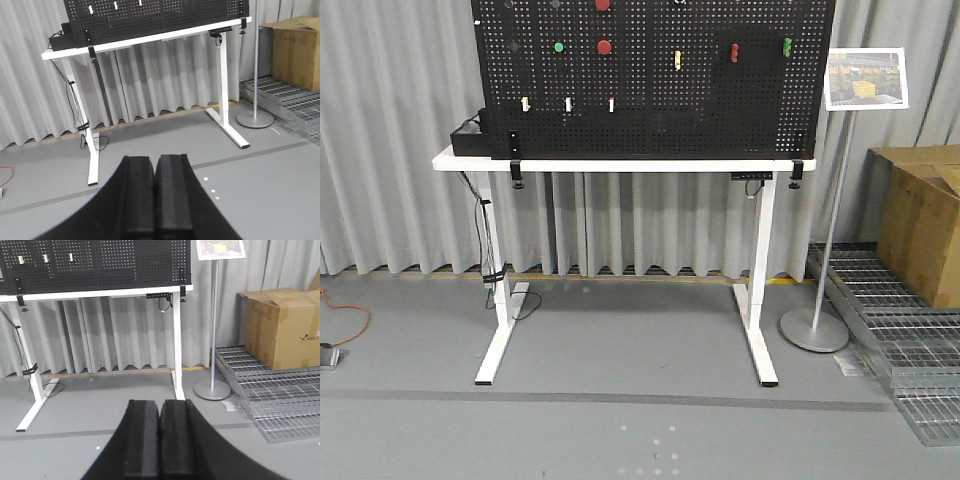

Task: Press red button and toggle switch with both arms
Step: 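Drive the base forward toward the black pegboard on the white table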

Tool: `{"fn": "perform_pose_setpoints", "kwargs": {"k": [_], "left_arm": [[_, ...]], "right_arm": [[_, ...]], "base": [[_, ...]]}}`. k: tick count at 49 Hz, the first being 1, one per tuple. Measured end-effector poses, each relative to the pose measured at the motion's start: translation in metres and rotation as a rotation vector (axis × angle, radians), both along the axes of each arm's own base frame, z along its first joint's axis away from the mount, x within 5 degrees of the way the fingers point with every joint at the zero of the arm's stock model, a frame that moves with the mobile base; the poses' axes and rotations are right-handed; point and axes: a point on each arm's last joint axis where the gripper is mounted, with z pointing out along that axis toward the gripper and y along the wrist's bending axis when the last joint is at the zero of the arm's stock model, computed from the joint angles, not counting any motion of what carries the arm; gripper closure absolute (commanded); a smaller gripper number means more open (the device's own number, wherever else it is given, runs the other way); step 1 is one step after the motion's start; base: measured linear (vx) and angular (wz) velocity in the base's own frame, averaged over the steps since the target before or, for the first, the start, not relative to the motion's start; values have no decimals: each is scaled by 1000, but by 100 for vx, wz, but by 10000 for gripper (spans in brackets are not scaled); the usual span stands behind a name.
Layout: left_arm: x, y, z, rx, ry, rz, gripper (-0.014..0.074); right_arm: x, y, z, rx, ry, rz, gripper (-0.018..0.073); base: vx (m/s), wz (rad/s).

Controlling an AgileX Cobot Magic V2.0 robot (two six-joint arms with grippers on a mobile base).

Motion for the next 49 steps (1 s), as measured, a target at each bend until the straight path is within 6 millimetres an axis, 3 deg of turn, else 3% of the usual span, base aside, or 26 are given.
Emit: {"fn": "perform_pose_setpoints", "kwargs": {"k": [49], "left_arm": [[0, 0, 0, 0, 0, 0, 595]], "right_arm": [[0, 0, 0, 0, -1, 0, 562]], "base": [[44, -2]]}}
